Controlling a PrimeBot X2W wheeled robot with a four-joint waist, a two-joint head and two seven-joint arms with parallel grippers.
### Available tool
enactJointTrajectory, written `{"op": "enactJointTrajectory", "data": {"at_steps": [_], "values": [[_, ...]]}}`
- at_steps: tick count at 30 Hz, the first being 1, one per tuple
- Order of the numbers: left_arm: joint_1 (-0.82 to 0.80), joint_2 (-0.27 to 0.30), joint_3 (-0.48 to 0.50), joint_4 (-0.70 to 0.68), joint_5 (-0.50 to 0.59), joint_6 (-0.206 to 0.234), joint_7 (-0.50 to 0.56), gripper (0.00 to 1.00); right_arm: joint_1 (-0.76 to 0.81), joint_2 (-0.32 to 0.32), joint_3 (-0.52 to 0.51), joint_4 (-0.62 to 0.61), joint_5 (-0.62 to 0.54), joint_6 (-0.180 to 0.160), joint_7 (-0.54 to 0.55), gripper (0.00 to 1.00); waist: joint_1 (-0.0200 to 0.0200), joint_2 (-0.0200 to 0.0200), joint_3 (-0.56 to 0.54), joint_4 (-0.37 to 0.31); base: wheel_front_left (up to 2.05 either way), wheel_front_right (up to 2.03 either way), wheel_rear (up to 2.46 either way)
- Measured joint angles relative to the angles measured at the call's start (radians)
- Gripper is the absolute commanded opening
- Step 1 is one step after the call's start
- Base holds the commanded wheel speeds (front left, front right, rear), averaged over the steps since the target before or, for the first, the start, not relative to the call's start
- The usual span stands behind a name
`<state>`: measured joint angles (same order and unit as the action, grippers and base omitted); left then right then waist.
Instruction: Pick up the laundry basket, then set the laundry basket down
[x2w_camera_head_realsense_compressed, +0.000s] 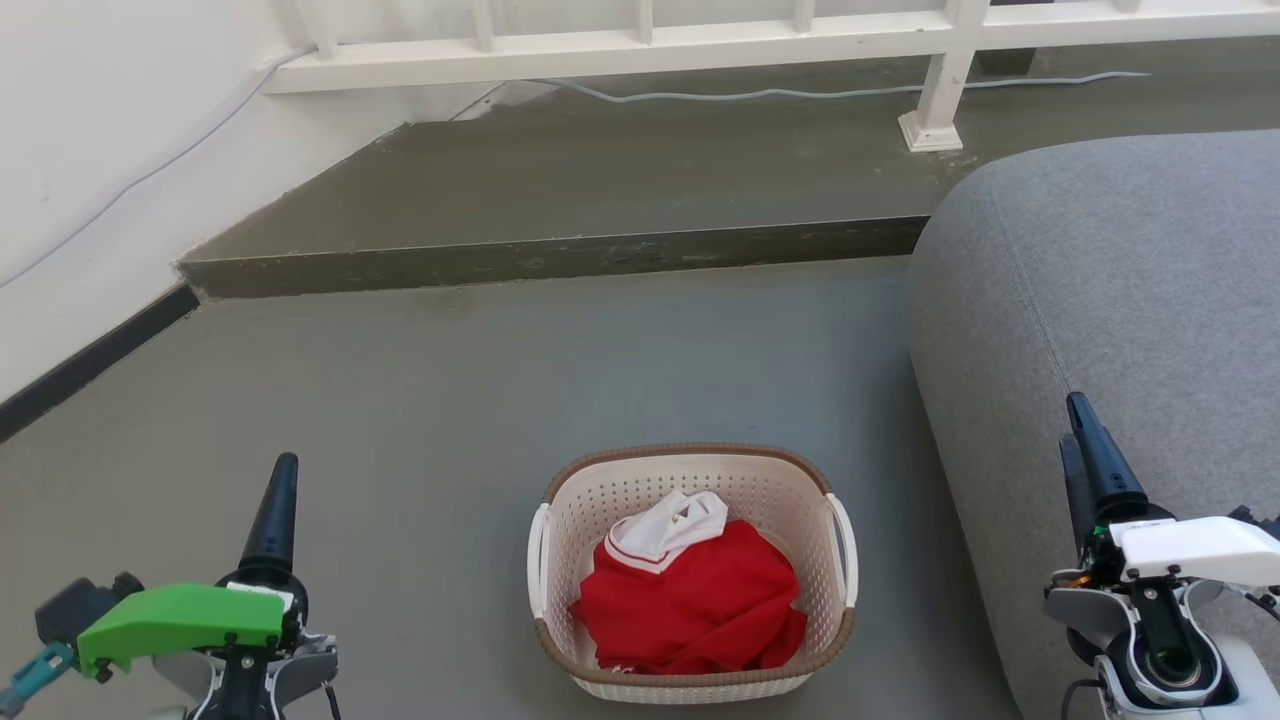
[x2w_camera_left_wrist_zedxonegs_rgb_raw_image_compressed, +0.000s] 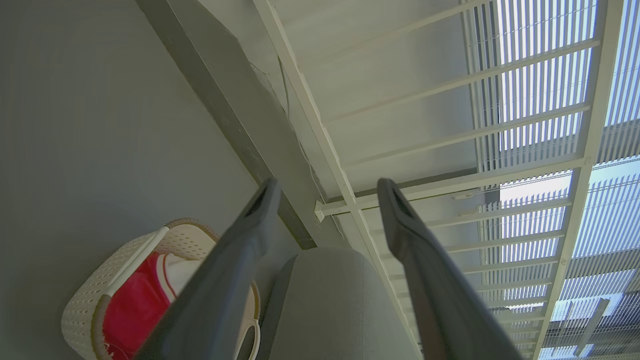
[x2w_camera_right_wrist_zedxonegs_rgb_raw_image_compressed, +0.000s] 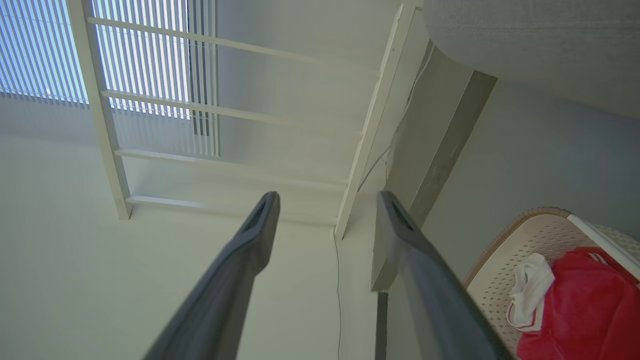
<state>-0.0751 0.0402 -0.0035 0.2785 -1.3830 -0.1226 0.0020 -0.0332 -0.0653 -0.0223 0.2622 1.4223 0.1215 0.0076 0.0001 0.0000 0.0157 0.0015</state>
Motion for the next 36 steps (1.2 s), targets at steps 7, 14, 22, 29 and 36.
{"op": "enactJointTrajectory", "data": {"at_steps": [7,14,22,29,36], "values": [[-0.005,0.005,-0.012,-0.028,0.176,0.0,-0.036,1.0,-0.007,-0.022,0.061,-0.008,-0.114,0.0,-0.035,1.0,0.0,0.0,0.004,-0.001,0.0,0.0,0.0],[-0.006,0.007,-0.031,-0.032,0.307,0.0,-0.06,1.0,-0.023,-0.031,0.071,-0.015,-0.215,0.0,-0.062,1.0,0.0,0.0,0.008,-0.003,0.0,0.0,0.0],[-0.007,0.007,-0.037,-0.044,0.459,0.01,-0.087,1.0,-0.026,-0.048,0.092,-0.02,-0.355,0.0,-0.091,1.0,0.0,0.0,0.011,-0.006,0.0,0.0,0.0],[-0.008,0.006,-0.06,-0.051,0.581,0.027,-0.111,1.0,-0.042,-0.059,0.113,-0.025,-0.481,0.001,-0.113,1.0,0.0,0.0,0.014,-0.006,0.0,0.0,0.0],[-0.008,0.006,-0.07,-0.059,0.684,0.031,-0.137,1.0,-0.042,-0.061,0.139,-0.023,-0.591,0.001,-0.141,1.0,0.0,0.0,0.016,-0.007,0.0,0.0,0.0]]}}
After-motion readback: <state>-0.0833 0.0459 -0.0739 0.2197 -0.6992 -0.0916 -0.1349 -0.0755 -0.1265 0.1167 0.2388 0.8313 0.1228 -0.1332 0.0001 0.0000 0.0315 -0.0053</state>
